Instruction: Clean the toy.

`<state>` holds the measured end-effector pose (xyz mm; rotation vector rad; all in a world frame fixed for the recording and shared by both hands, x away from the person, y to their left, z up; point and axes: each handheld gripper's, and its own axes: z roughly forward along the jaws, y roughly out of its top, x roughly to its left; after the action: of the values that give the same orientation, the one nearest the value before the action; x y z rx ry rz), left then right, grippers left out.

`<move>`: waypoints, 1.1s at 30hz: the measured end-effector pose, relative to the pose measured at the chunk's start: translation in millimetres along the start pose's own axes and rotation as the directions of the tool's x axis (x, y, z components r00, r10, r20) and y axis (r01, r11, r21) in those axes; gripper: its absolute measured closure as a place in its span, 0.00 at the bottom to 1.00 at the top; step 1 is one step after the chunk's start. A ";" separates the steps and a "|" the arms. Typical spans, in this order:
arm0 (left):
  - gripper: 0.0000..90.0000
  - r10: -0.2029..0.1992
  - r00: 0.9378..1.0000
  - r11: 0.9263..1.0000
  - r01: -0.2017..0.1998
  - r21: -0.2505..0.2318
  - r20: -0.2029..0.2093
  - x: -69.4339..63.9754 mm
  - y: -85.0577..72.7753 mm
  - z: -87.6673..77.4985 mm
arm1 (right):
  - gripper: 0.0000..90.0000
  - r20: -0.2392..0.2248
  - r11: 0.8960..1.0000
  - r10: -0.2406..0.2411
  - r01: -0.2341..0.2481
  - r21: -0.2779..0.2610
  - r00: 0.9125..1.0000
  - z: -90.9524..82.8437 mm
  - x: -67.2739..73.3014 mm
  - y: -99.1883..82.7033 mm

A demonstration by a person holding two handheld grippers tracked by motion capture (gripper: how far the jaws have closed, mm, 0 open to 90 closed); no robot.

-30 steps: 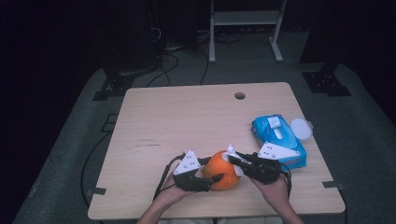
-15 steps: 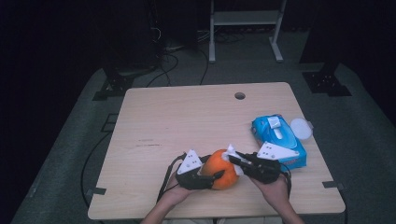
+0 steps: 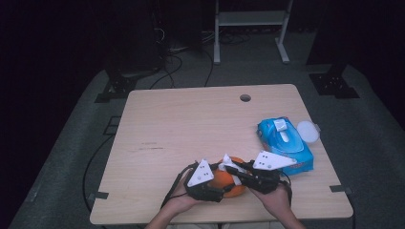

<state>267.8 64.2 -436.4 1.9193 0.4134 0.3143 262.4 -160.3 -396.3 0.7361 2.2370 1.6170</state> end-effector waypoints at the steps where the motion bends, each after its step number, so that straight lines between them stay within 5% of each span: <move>1: 0.30 0.002 1.000 1.000 -0.002 0.000 0.001 0.6 -0.3 -0.6 | 0.86 0.014 1.000 0.011 -0.011 -0.003 1.000 -1.2 -3.8 -0.2; 7: 0.19 -0.018 0.999 1.000 0.018 -0.021 0.031 6.9 0.0 0.5 | 0.86 0.095 0.998 0.062 -0.063 0.008 0.994 -8.9 -28.7 -9.4; 10: 0.11 -0.044 0.998 0.999 0.044 0.007 0.041 11.6 -3.4 4.7 | 0.86 0.078 0.997 0.081 -0.081 0.003 0.994 -10.3 -28.1 -8.7; 13: 0.20 -0.022 0.999 1.000 0.022 0.004 0.044 8.1 -5.0 6.6 | 0.86 0.038 0.998 0.063 -0.063 -0.006 0.997 -6.6 -14.5 -4.2; 16: 0.32 0.053 0.999 0.998 -0.053 0.016 -0.001 -3.9 0.7 6.5 | 0.86 -0.040 1.000 0.027 -0.027 -0.002 0.999 1.8 2.4 1.2; 19: 0.40 0.111 0.993 0.994 -0.110 0.023 -0.039 -8.6 4.6 3.3 | 0.86 -0.020 1.000 -0.019 0.019 0.019 1.000 7.3 8.6 3.5; 23: 0.44 0.119 0.990 0.993 -0.118 0.018 -0.081 -3.2 7.6 0.0 | 0.86 0.051 0.999 0.051 -0.050 -0.016 0.997 -5.6 -15.0 0.4; 26: 0.44 0.103 0.987 0.995 -0.101 0.020 -0.126 5.1 9.1 -4.8 | 0.86 0.108 0.993 0.117 -0.115 -0.022 0.987 -12.6 -34.5 -6.9; 30: 0.42 0.072 0.974 0.997 -0.065 0.036 -0.213 14.3 7.0 -8.3 | 0.86 0.098 0.986 0.168 -0.167 -0.019 0.981 -10.5 -41.7 -14.7; 33: 0.39 0.075 0.977 0.997 -0.067 0.043 -0.202 8.4 4.0 -2.6 | 0.86 0.054 0.989 0.147 -0.145 -0.033 0.988 -5.6 -31.0 -8.9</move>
<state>275.0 68.6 -431.5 1.9466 0.4885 0.5572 283.2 -184.1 -404.8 0.9457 2.1606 1.6686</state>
